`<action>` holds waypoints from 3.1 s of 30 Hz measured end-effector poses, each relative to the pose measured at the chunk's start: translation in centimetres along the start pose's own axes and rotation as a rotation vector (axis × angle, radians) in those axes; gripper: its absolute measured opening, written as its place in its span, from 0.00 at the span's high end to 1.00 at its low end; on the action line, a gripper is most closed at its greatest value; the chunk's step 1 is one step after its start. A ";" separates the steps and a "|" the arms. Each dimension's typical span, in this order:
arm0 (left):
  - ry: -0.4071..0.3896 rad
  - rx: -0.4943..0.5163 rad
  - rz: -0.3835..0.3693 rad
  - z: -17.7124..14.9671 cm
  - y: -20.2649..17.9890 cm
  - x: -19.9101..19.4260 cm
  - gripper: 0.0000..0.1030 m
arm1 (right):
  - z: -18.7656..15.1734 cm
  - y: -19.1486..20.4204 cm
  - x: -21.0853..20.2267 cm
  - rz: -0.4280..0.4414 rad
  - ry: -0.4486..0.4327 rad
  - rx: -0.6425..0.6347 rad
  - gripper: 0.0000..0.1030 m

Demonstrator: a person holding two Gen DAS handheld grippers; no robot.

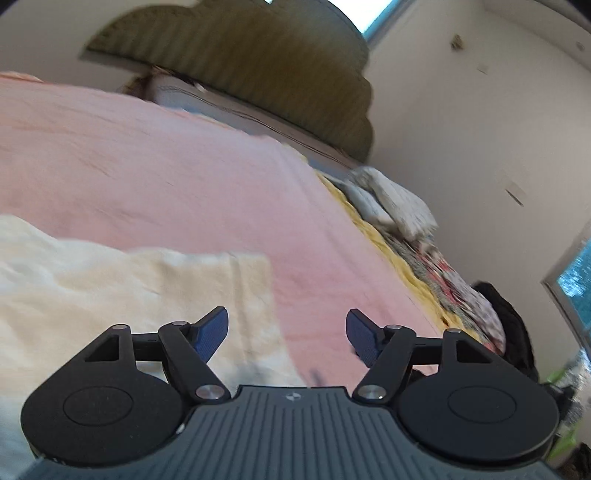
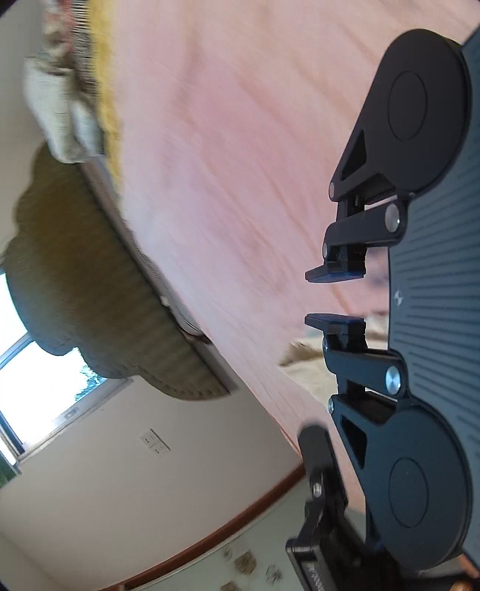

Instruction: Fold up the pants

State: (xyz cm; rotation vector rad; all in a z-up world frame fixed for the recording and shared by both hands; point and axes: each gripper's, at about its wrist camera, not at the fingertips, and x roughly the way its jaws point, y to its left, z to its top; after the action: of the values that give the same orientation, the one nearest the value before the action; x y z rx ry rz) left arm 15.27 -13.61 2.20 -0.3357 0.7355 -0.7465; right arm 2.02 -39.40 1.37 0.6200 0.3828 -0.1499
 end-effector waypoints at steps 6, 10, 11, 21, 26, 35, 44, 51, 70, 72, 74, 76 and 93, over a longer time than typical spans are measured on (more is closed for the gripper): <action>-0.021 -0.071 0.166 0.9 5.4 -4.2 0.23 | -0.2 5.7 1.4 0.191 0.130 -0.253 0.83; 0.025 -0.039 0.233 -0.8 8.0 -5.7 0.21 | -2.8 9.2 3.4 0.211 0.248 -0.455 0.83; 0.045 -0.024 0.248 -1.4 8.5 -5.5 0.21 | -3.5 9.1 4.0 0.160 0.275 -0.504 0.83; -0.041 0.062 0.241 0.8 8.7 -6.4 0.19 | 0.9 11.1 5.9 0.127 0.232 -0.627 0.79; 0.006 -0.041 0.256 3.6 11.4 -4.3 0.18 | 1.9 12.8 11.1 0.135 0.286 -0.676 0.71; 0.033 0.067 0.275 2.0 10.8 -3.9 0.17 | 1.1 10.2 12.1 0.047 0.287 -0.636 0.71; 0.077 0.391 0.405 -4.4 7.0 -3.9 0.13 | -3.7 9.6 8.0 0.132 0.329 -0.785 0.37; 0.043 0.338 0.336 -5.7 6.1 -5.6 0.10 | -4.0 8.0 6.0 0.134 0.262 -0.672 0.31; -0.015 0.341 0.465 -7.5 5.2 -4.4 0.00 | -3.4 3.9 6.6 0.182 0.320 -0.388 0.00; -0.021 0.348 0.466 -7.7 5.1 -4.4 0.00 | -3.5 4.2 6.6 0.169 0.322 -0.410 0.00; -0.020 0.352 0.464 -7.6 5.1 -4.5 0.00 | -3.6 4.5 6.5 0.156 0.324 -0.432 0.00; -0.013 0.356 0.463 -7.5 5.1 -4.6 0.00 | -3.6 4.5 6.5 0.155 0.324 -0.433 0.00; 0.073 -0.151 0.272 -1.5 16.3 -10.0 0.03 | -0.9 2.0 7.7 0.309 0.419 -0.264 0.00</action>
State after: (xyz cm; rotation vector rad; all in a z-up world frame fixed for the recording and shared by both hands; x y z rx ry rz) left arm 17.24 4.91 -2.50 -0.3377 0.8887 -0.4492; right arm 9.32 -37.46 -1.22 0.4386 0.6918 0.3280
